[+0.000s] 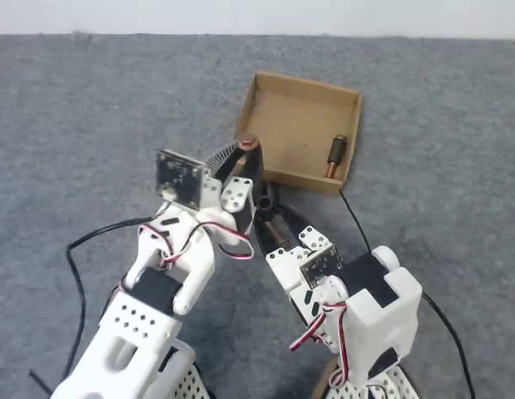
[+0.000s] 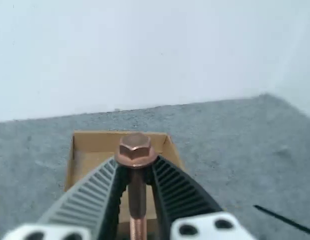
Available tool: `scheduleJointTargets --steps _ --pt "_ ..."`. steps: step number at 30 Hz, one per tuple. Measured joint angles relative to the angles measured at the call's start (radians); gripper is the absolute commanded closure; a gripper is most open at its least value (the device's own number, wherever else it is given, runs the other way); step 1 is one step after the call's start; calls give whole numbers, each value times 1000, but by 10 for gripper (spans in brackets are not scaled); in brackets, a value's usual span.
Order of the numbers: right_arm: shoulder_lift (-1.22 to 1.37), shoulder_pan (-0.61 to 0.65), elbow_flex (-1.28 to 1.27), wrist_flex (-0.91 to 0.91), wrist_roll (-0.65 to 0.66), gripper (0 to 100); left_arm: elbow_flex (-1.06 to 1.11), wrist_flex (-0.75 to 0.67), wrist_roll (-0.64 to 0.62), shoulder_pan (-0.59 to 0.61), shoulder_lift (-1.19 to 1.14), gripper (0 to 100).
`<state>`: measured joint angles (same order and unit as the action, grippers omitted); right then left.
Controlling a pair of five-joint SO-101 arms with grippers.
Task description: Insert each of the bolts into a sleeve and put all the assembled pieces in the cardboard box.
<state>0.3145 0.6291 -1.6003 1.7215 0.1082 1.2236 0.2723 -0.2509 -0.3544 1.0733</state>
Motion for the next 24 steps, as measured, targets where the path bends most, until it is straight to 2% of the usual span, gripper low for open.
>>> scheduleJointTargets --steps 4,13,24 --pt "0 0 0 0 0 991 34 0 -60 -3 52 988" --pt "0 0 0 0 0 991 135 0 -61 -51 115 989" --pt "0 0 0 0 0 991 140 0 -61 -52 132 989"
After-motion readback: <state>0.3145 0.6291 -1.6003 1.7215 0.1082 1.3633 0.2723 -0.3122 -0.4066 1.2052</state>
